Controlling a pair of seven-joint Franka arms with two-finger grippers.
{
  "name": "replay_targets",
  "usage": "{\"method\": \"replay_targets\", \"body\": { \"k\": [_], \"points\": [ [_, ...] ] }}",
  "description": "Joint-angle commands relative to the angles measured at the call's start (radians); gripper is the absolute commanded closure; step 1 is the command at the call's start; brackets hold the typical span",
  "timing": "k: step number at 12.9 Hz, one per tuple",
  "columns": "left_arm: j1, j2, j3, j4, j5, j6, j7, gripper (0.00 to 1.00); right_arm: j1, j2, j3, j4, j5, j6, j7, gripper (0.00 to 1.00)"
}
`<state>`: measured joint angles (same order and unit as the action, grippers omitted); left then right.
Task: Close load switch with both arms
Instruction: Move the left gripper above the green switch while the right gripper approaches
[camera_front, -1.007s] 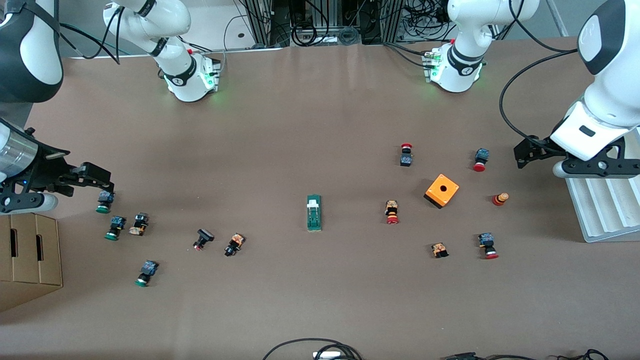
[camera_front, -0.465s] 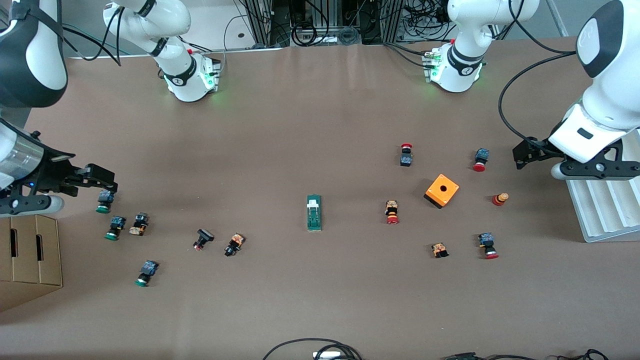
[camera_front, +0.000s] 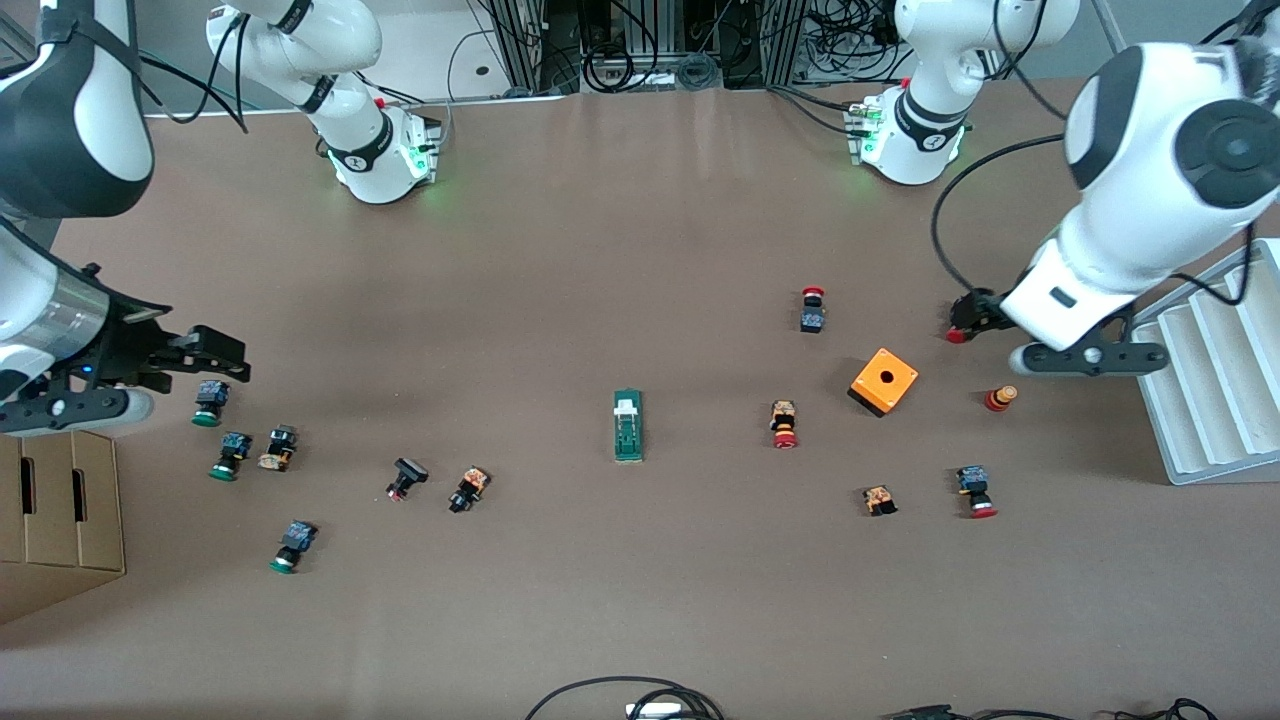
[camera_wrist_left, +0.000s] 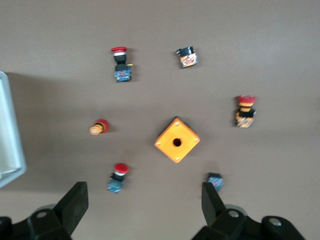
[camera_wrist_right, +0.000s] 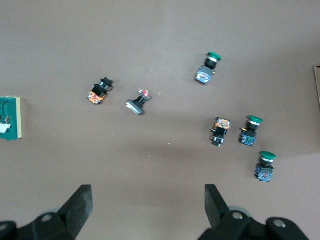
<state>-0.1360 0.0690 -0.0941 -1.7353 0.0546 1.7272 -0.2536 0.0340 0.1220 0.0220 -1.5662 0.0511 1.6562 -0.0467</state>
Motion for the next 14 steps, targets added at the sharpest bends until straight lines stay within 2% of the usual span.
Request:
{"method": "replay_targets", "body": {
  "k": [1, 4, 7, 10, 14],
  "points": [
    [0.004, 0.025, -0.054, 0.003, -0.022, 0.060, -0.157, 0.00, 0.035, 0.013, -0.004, -0.005, 0.024, 0.023, 0.004, 0.00],
    [0.004, 0.051, -0.185, -0.001, 0.010, 0.120, -0.405, 0.00, 0.043, 0.033, -0.004, -0.005, 0.038, 0.048, 0.024, 0.00],
    [0.003, 0.052, -0.284, -0.087, 0.063, 0.288, -0.589, 0.00, 0.046, 0.057, -0.004, -0.002, 0.052, 0.077, 0.117, 0.00],
    [0.003, 0.090, -0.406, -0.122, 0.189, 0.357, -0.819, 0.00, 0.047, 0.085, -0.004, 0.001, 0.082, 0.091, 0.153, 0.00],
    [0.003, 0.207, -0.550, -0.115, 0.451, 0.384, -1.139, 0.00, 0.047, 0.131, -0.004, 0.006, 0.087, 0.108, 0.151, 0.00]
  ]
}}
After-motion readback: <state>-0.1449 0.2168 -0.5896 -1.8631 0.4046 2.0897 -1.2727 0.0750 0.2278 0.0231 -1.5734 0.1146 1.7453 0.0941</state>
